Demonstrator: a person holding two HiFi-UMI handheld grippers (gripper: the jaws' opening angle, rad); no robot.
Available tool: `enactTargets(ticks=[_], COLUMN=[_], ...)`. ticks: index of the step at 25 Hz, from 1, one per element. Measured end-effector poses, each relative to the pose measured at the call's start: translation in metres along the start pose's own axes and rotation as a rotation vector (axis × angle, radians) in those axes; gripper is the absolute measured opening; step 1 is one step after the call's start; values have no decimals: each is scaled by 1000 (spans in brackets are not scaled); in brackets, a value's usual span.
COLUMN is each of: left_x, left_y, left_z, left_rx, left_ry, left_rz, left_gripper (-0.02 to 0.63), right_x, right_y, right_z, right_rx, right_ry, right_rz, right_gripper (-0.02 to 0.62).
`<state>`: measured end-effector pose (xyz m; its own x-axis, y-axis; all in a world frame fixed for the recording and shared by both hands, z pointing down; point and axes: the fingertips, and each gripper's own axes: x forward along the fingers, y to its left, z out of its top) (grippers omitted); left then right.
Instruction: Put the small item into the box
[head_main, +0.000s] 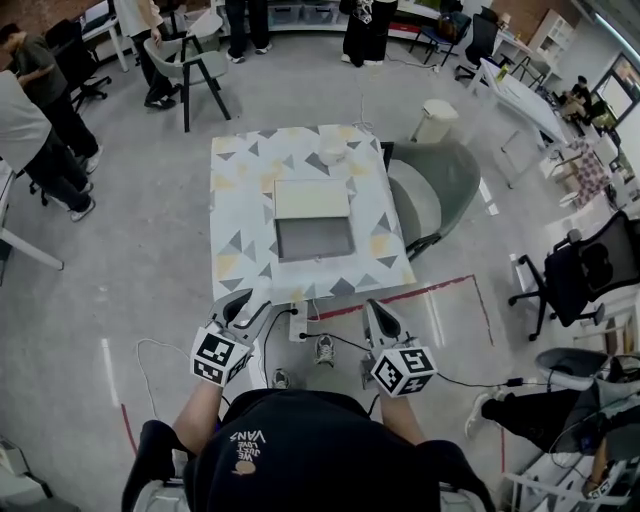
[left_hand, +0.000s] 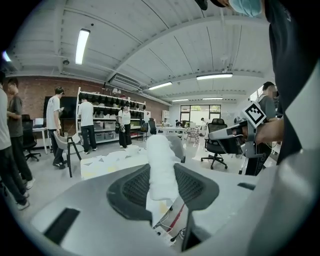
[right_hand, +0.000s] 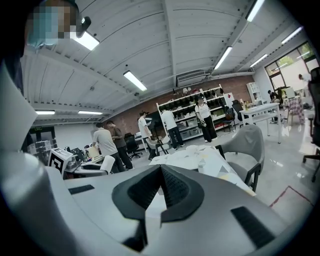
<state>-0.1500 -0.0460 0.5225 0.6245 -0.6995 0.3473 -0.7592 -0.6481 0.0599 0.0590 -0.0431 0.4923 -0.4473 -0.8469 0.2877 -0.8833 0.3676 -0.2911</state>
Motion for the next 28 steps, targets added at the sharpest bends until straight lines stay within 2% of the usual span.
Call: enactTargets(ticks=[6,17,23,28], left_x=[54,163,215,255], left_y=[14,36,50,52], left_z=[-1,-4,-18,-40], left_rx=[14,80,152,228], left_ry=[40,138,258,361], left_rz=[21,6,-25,-85], left_gripper=[149,149,149,149], right_x=[21,50,58,63], right_y=[-32,-90,-117,-139], right_z=[11,16,12,10], right_rx=[1,13,38,60], right_ry=[29,73,94,103], right_rz=[24,53,46,32], right_gripper=[0,0,0,0])
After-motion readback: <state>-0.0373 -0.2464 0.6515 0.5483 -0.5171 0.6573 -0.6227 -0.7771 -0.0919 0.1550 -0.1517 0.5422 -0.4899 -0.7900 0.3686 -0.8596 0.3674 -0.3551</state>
